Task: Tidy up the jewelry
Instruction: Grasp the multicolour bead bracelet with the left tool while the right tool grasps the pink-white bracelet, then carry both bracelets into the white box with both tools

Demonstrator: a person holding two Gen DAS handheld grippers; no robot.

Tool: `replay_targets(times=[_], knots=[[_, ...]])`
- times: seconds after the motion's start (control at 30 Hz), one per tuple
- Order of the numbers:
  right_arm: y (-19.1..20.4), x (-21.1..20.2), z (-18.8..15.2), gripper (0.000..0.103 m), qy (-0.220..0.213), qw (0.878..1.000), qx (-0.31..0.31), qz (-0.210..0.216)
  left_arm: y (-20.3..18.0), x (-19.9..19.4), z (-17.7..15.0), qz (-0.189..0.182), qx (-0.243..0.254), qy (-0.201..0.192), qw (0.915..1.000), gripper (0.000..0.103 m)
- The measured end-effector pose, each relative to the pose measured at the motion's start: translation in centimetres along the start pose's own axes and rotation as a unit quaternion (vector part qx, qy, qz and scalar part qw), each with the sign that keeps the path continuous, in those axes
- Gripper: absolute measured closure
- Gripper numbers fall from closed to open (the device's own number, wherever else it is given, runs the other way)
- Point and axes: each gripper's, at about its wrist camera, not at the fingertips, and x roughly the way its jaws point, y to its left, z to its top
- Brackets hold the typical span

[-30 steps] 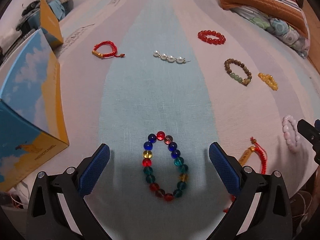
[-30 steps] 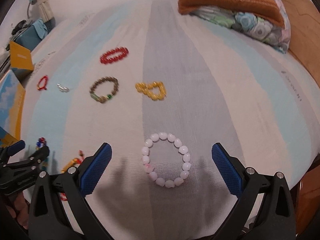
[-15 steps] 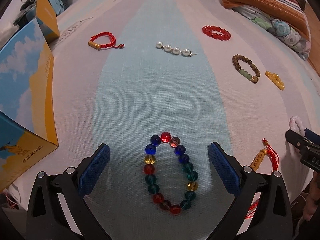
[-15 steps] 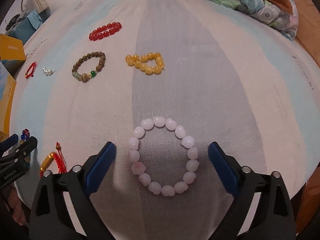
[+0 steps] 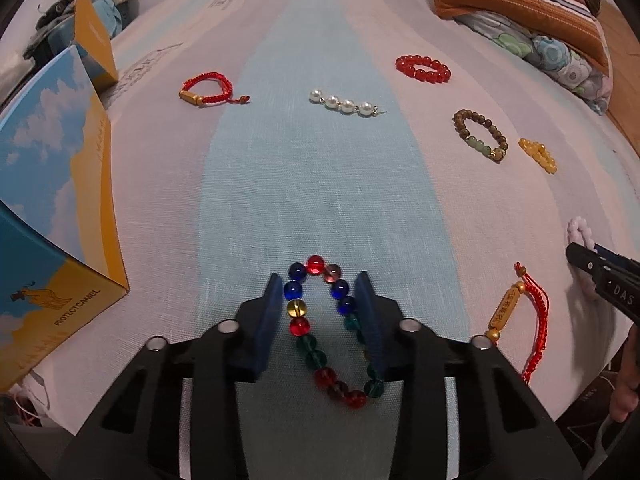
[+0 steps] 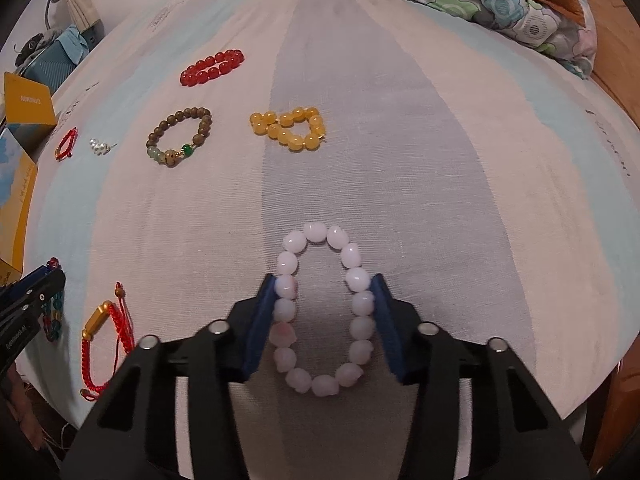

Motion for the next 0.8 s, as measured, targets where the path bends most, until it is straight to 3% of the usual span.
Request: replay_targets(times=[0.07,0.17,0.33,0.37,0.8], knots=[[-0.2,-0.1,0.1,0.071,-0.001,1.0,0.001,-0.002,0.0,0.0,0.0,-0.005,0.0,0.0,1.0,0.08],[-0.4,-0.3,0.0,0.083,-0.002,1.0,0.003,0.001,0.0,-0.1,0.0,-0.014,0.0,-0.001,0.9999,0.084],[-0.7,-0.7,0.0,0.09,-0.009,1.0,0.009,0.007,0.0,-0.5,0.0,-0.027,-0.004,-0.007,0.9996,0.086],[-0.7,-0.8,0.0,0.092,-0.01,1.0,0.009,0.005,0.0,-0.6,0.0,-0.028,-0.004,-0.008,0.9996,0.094],[-0.9,-3.1,-0.1,0.092,-0.056,0.998,0.023,0.017,0.4,-1.2,0.1,-0.031,-0.008,-0.014,0.9994,0.094]])
